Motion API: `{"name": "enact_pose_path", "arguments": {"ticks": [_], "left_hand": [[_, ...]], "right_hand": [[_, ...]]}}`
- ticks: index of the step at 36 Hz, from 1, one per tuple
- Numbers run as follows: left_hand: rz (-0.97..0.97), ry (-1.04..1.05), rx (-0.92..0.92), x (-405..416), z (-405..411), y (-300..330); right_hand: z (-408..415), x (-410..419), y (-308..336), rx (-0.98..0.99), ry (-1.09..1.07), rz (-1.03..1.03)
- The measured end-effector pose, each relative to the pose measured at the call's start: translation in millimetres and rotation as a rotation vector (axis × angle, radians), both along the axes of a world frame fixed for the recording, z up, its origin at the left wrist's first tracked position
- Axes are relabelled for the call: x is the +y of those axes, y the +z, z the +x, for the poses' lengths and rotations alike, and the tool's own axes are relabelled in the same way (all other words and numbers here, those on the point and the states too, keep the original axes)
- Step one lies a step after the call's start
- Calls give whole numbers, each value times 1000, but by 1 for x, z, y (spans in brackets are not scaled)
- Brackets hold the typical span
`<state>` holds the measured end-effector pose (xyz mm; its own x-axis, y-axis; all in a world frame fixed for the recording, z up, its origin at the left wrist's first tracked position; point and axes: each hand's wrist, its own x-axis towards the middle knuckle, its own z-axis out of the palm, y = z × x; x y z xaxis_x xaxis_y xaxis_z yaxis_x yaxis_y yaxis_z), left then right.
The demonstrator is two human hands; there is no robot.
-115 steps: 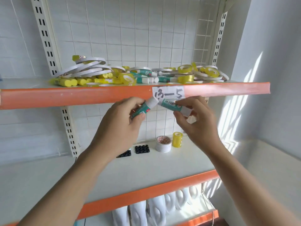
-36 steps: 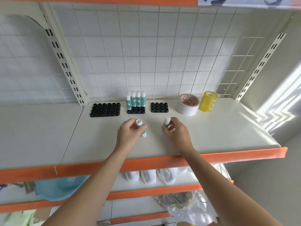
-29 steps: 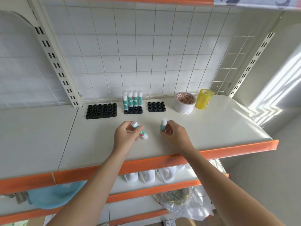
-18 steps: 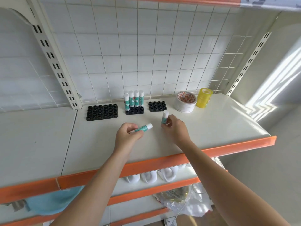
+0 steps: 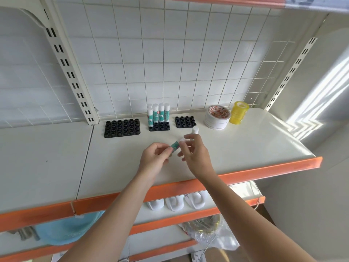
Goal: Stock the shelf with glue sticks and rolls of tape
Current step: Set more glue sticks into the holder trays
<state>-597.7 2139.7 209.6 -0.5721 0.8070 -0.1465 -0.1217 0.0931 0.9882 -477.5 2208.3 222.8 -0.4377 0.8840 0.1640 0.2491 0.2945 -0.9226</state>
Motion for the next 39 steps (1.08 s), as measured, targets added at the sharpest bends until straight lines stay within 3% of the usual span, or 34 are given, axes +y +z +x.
{"name": "enact_pose_path", "arguments": {"ticks": [6, 13, 17, 26, 39], "left_hand": [[-50, -80, 268, -6, -5, 4], [-166, -101, 973, -25, -38, -10], [-283, -118, 1194, -32, -50, -16], [-252, -59, 1363, -33, -56, -35], [-238, -39, 1400, -32, -56, -38]], "right_hand": [[-12, -1, 0, 22, 31, 74], [-25, 3, 1, -44, 21, 185], [-36, 6, 3, -81, 37, 203], [-66, 22, 8, -60, 1, 291], [-108, 64, 4, -160, -61, 414]]}}
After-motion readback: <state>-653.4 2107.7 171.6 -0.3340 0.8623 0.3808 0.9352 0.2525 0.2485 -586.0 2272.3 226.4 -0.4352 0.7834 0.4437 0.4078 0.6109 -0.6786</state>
